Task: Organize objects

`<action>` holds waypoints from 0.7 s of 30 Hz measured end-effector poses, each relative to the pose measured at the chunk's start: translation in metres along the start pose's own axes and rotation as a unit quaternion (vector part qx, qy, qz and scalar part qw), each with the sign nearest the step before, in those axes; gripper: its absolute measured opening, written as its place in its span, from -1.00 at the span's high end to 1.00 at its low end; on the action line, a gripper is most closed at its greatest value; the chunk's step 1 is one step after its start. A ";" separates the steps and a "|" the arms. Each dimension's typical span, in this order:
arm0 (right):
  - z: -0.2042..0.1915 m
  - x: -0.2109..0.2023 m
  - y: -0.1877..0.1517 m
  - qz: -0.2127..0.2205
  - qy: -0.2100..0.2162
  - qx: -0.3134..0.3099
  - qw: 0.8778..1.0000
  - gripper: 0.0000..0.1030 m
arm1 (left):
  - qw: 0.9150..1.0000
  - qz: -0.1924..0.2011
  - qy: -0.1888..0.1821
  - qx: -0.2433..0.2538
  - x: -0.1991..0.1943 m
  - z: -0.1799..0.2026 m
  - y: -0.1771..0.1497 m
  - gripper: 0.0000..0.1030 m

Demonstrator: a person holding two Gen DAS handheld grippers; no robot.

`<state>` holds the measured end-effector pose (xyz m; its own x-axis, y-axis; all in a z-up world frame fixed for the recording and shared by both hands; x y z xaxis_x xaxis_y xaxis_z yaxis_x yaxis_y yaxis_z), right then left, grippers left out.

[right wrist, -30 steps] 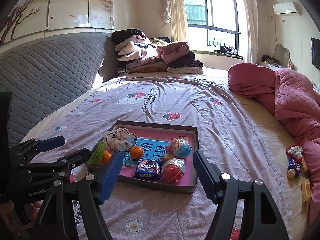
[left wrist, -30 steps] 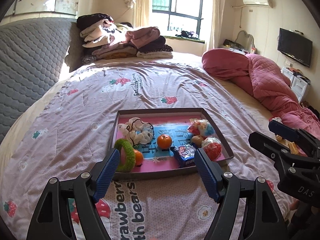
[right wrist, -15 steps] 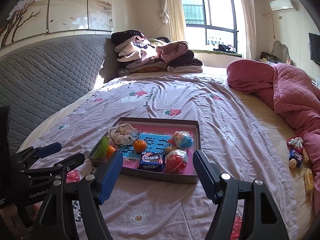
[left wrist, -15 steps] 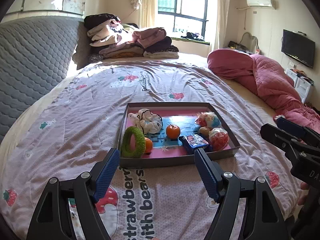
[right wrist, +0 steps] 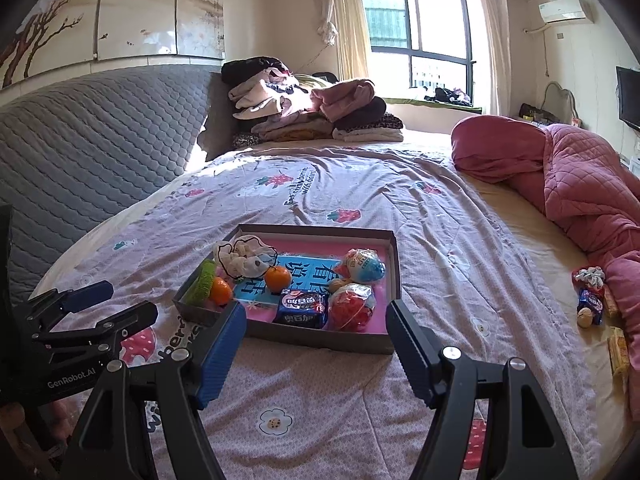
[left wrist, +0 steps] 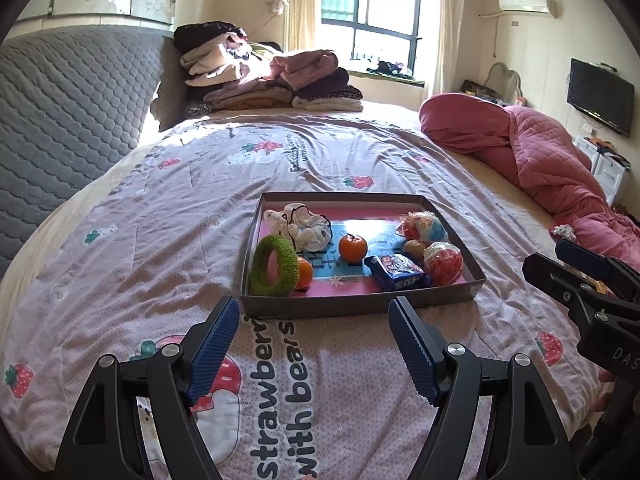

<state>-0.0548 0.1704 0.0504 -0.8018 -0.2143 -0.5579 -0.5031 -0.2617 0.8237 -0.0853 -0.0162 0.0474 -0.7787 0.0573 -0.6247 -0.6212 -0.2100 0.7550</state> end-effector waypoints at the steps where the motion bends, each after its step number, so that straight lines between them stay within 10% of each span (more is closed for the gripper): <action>1: -0.001 0.000 -0.001 0.000 -0.001 -0.002 1.000 -0.39 | 1.000 -0.001 0.003 -0.001 0.000 -0.001 -0.001 -0.52; 21: -0.013 0.014 -0.023 0.008 -0.014 -0.011 1.000 -0.39 | 1.000 -0.007 0.023 0.003 0.021 -0.015 -0.029 -0.52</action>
<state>-0.0502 0.1610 0.0224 -0.8185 -0.1917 -0.5416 -0.4835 -0.2795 0.8295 -0.0819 -0.0232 0.0097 -0.7653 0.0154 -0.6435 -0.6326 -0.2027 0.7475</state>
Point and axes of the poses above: each gripper's, at about its wrist camera, not at the fingertips, and x roughly the way its jaws point, z to its right, y to its top, the point moved 1 cm from there along x, roughly the way its jaws point, and after that the axes turned 10 degrees about -x, right-handed, at the moved point
